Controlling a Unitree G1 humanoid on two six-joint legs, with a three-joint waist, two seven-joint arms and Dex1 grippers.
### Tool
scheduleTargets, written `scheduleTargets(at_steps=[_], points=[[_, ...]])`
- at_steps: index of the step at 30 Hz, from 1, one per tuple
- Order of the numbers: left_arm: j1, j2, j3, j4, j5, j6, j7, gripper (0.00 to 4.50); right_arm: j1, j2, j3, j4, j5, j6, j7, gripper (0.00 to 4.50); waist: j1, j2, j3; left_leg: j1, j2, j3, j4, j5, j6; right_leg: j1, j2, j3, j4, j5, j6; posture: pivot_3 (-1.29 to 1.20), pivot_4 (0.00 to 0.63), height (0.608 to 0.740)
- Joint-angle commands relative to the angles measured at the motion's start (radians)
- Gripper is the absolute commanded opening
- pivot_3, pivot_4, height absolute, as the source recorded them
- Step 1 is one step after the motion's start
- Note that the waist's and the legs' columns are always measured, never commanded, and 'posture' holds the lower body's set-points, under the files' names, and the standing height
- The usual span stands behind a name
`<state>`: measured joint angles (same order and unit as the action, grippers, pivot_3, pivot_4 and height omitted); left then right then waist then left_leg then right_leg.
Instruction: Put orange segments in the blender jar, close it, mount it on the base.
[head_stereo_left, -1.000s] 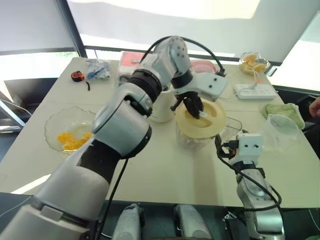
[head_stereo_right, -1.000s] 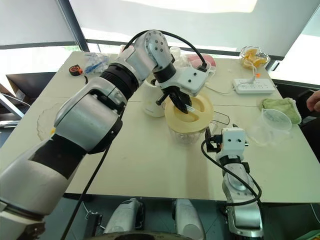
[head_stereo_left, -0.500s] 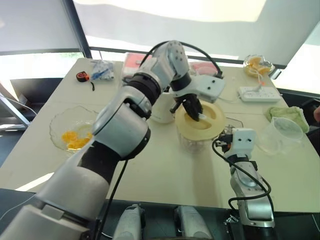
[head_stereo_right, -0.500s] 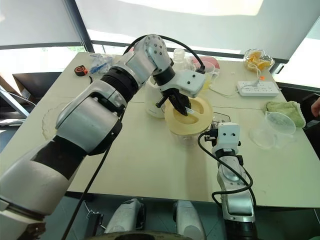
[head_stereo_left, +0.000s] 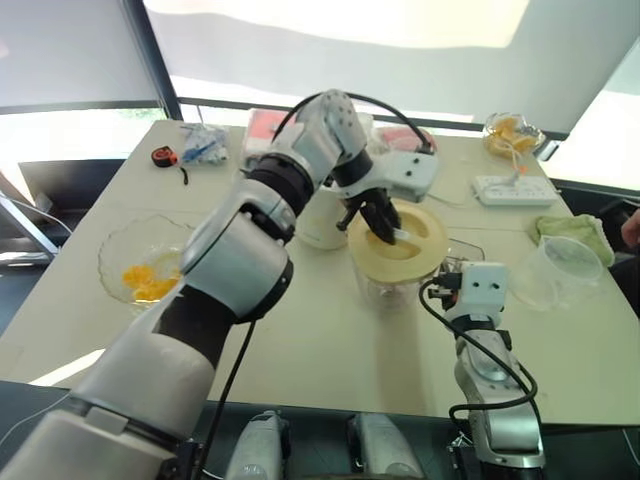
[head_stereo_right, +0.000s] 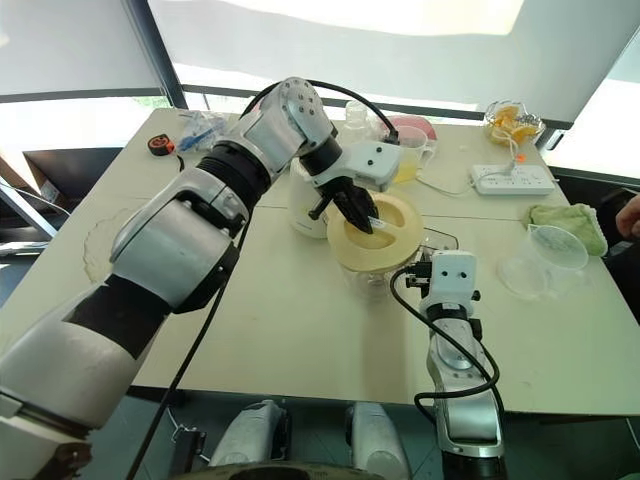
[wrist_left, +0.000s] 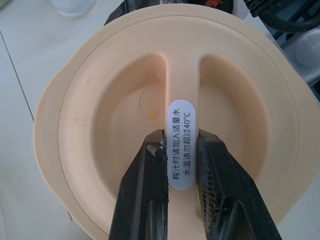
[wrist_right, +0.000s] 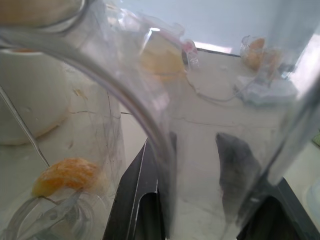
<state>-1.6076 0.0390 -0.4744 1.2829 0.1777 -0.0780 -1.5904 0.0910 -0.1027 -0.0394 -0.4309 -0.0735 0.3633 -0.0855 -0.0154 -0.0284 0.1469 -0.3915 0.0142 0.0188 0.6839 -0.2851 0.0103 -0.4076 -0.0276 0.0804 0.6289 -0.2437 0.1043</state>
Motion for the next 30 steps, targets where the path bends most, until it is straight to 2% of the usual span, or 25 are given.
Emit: scheduleTargets(at_steps=[1,12,18,27,30], points=[[0.09,-0.013,-0.046,0.045,0.051,0.095,-0.024,0.23,-0.014,0.007,0.009,-0.062,-0.021,-0.012,-0.004,1.01,-0.001,-0.001,-0.001,0.0,0.0,0.0,0.0,0.0,0.0,0.0,0.0,0.0,0.0,0.0,0.0,0.0,0.15,0.74],[0.128,-0.036,-0.004,-0.061,0.051,0.382,0.0,0.23,0.0,0.031,0.019,-0.034,-0.026,-0.032,-0.023,1.01,-0.002,-0.001,-0.001,0.0,0.001,-0.001,-0.001,0.0,0.0,0.0,0.0,0.0,0.0,0.0,0.0,0.0,0.15,0.74],[0.163,-0.046,-0.02,-0.142,0.068,0.542,0.039,0.23,-0.01,0.039,0.02,-0.012,-0.027,-0.044,-0.022,1.01,-0.002,0.0,-0.002,0.0,0.001,-0.001,-0.001,-0.001,0.001,0.0,0.0,0.0,0.0,-0.001,-0.001,0.0,0.15,0.74],[0.193,-0.021,-0.017,-0.213,0.076,0.482,0.061,0.23,-0.013,0.033,0.011,0.012,-0.021,-0.06,-0.009,1.01,-0.002,0.001,-0.01,0.001,0.001,-0.002,-0.002,-0.001,0.001,0.0,-0.002,0.0,-0.001,-0.002,-0.001,0.0,0.15,0.74],[0.166,-0.024,0.003,-0.223,0.057,0.484,0.053,1.71,-0.01,0.028,0.005,0.022,-0.018,-0.068,-0.002,1.01,-0.005,0.001,-0.01,0.002,0.001,-0.001,-0.002,-0.001,0.001,0.0,-0.002,0.0,-0.001,-0.002,-0.001,0.0,0.15,0.74]])
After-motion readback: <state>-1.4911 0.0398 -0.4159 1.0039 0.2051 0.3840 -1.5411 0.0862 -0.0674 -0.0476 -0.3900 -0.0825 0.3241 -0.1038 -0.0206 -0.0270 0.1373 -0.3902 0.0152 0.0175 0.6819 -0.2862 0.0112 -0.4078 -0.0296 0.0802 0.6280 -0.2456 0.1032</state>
